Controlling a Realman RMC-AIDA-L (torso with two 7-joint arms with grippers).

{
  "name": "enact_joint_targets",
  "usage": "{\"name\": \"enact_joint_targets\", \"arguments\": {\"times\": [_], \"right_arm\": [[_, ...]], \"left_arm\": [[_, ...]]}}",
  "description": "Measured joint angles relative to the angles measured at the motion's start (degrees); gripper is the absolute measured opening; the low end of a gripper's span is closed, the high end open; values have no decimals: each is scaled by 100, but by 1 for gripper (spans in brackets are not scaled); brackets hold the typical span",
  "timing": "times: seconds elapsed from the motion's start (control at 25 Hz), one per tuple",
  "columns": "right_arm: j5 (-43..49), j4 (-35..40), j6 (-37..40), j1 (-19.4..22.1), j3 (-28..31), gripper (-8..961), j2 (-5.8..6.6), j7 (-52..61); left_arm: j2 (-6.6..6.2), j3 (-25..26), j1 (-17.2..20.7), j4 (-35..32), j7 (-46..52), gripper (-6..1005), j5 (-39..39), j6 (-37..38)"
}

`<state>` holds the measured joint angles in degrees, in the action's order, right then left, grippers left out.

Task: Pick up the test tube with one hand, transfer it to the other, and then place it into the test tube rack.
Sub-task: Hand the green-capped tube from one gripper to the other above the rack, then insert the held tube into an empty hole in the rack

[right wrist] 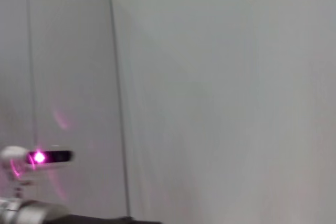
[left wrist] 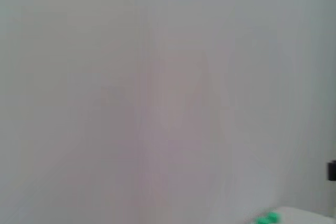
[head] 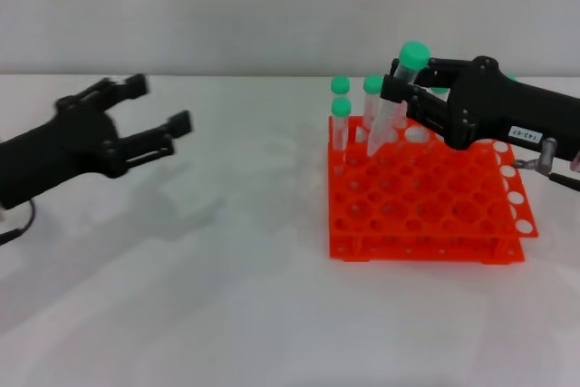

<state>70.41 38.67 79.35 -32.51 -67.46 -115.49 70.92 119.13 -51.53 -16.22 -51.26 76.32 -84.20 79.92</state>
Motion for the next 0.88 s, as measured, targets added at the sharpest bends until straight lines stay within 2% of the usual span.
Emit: {"name": "enact_joint_targets", "arguments": {"times": [0.32,0.6,0.88], "right_arm": [[-79,-312,-720,-164,-12,225,-43,-489],[-416,-709,-1140,-399,-24,231,-47,-690],[-490,-911,-1722,-648,-418,236,-69,-720]], "left_arm": [[1,486,384,679,-530,895,604,-150],[-2,896,403,1215,-953,895,718,-150],[-5,940,377,1415,-1083,894,733,-217]]}}
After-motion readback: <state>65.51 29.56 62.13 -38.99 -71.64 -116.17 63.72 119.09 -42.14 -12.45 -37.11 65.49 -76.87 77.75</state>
